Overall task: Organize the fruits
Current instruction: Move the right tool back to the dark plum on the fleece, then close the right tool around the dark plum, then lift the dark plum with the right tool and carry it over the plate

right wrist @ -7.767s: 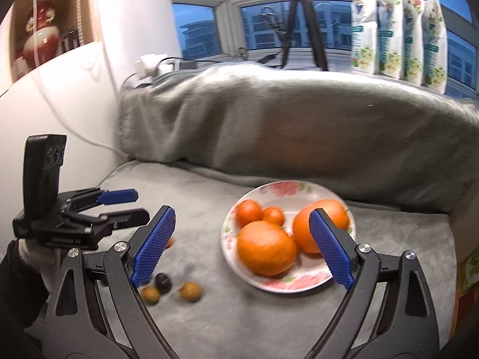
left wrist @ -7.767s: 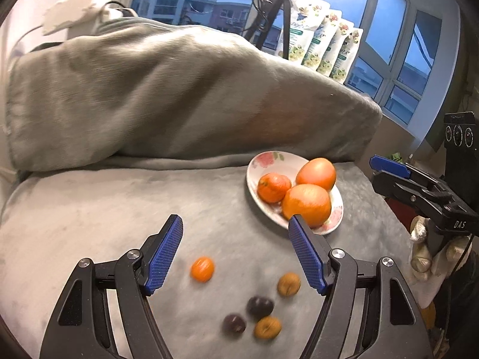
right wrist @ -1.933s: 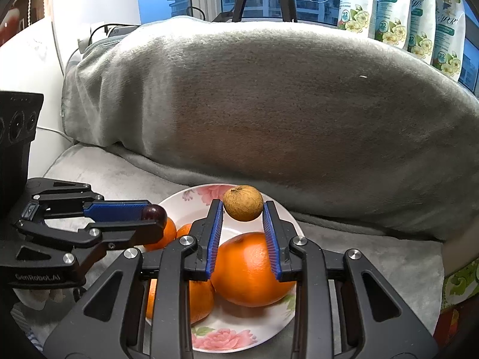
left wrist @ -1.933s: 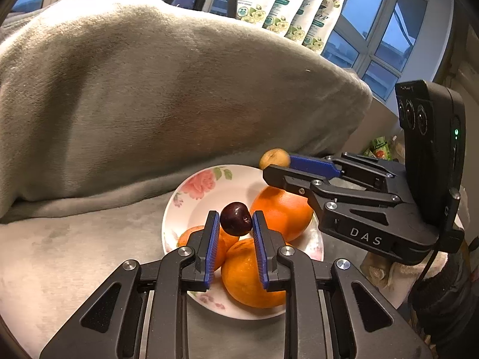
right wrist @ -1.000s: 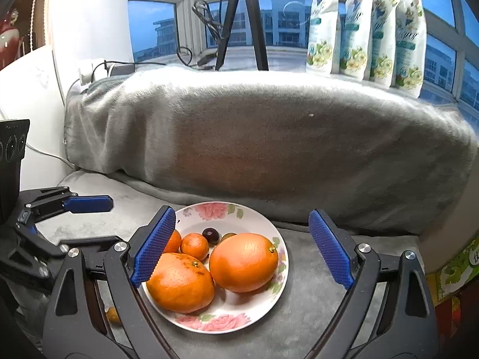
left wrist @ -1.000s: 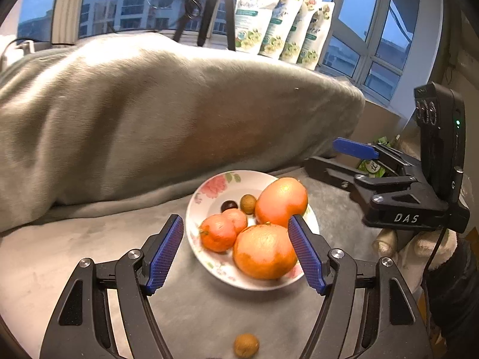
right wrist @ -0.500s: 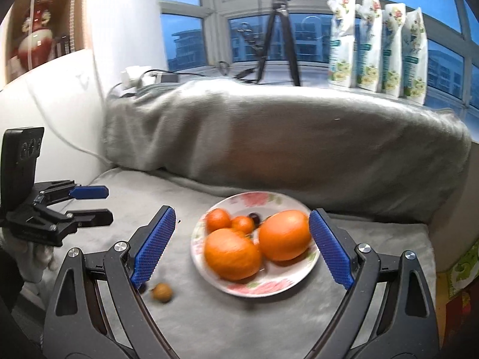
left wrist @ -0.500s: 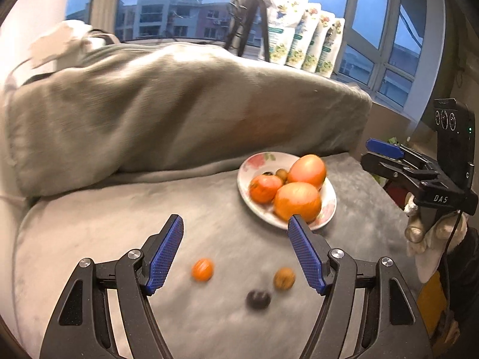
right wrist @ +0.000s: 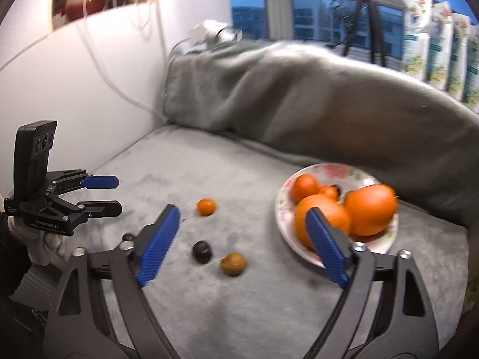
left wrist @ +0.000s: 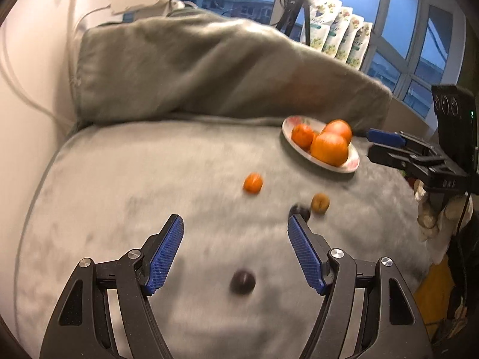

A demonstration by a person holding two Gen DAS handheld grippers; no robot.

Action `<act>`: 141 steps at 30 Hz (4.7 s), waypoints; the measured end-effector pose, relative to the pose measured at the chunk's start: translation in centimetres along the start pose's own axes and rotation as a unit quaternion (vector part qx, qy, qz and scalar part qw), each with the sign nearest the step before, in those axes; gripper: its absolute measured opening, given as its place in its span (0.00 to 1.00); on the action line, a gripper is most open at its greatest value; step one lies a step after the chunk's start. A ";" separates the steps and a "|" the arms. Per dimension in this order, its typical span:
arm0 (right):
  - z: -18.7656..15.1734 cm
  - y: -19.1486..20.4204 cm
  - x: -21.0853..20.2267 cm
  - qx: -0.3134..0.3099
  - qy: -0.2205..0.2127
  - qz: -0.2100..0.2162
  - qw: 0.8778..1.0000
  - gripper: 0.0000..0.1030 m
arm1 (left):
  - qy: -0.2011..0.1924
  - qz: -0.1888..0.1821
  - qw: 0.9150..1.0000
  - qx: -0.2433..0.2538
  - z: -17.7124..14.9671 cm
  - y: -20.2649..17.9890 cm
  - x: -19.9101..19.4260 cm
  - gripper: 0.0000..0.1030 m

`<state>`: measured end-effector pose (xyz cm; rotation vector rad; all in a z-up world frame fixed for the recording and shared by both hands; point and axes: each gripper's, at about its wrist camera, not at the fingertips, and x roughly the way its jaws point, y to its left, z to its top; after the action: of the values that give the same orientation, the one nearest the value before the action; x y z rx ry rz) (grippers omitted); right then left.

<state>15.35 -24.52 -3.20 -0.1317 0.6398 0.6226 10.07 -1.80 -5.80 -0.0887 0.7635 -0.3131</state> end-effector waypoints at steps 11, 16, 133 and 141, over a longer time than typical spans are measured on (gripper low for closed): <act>-2.1 4.2 4.9 -0.060 0.083 0.036 0.994 0.50 | 0.021 -0.014 1.000 -0.002 -3.2 -0.8 0.4 0.45; -2.6 4.6 6.7 -0.068 0.107 0.038 0.991 0.42 | 0.028 -0.016 0.999 -0.003 -3.9 -1.2 0.8 0.43; -1.4 -8.3 -1.0 0.059 0.004 -0.088 0.994 0.24 | -0.033 -0.084 0.993 0.071 8.4 -8.0 6.2 0.19; -2.3 -10.0 -0.7 0.079 0.008 -0.091 0.993 0.24 | -0.022 -0.099 0.992 0.075 11.2 -9.5 9.6 0.19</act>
<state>19.57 -33.66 -5.33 -0.0470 0.6821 0.3934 21.99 -14.20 -2.24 -0.0286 0.6871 -0.5540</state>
